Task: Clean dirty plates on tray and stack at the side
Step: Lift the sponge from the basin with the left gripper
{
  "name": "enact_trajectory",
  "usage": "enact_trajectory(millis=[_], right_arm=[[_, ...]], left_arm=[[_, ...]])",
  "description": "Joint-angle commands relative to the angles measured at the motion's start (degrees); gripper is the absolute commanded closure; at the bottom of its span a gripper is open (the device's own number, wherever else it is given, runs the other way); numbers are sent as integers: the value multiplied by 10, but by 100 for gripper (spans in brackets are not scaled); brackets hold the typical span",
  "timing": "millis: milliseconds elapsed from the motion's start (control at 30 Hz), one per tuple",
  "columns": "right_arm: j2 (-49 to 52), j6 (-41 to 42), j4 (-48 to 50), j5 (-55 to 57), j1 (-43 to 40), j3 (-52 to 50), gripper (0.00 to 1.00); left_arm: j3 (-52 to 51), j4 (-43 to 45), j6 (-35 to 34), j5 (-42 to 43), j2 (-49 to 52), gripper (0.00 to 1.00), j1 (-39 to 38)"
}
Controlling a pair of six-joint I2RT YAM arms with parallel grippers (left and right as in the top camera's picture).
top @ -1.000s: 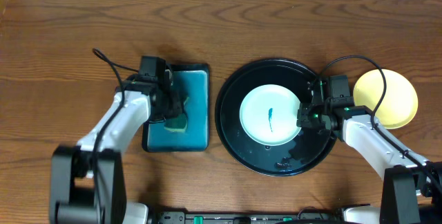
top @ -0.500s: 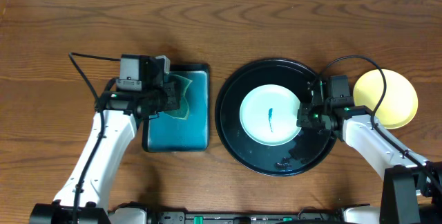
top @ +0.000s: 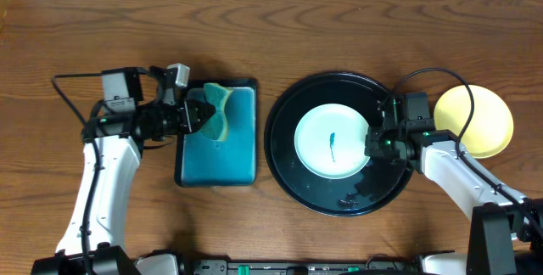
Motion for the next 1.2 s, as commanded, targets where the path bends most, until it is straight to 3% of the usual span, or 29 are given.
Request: enact_trajectory(millis=[0, 267, 1167], right_arm=[[2, -12, 1, 2, 4, 0, 99], [2, -12, 1, 2, 4, 0, 99], [2, -12, 1, 2, 4, 0, 99]], left_arm=[[1, 1, 31, 110, -6, 93, 26], [1, 1, 33, 152, -6, 93, 46], [1, 1, 33, 152, -6, 93, 46]])
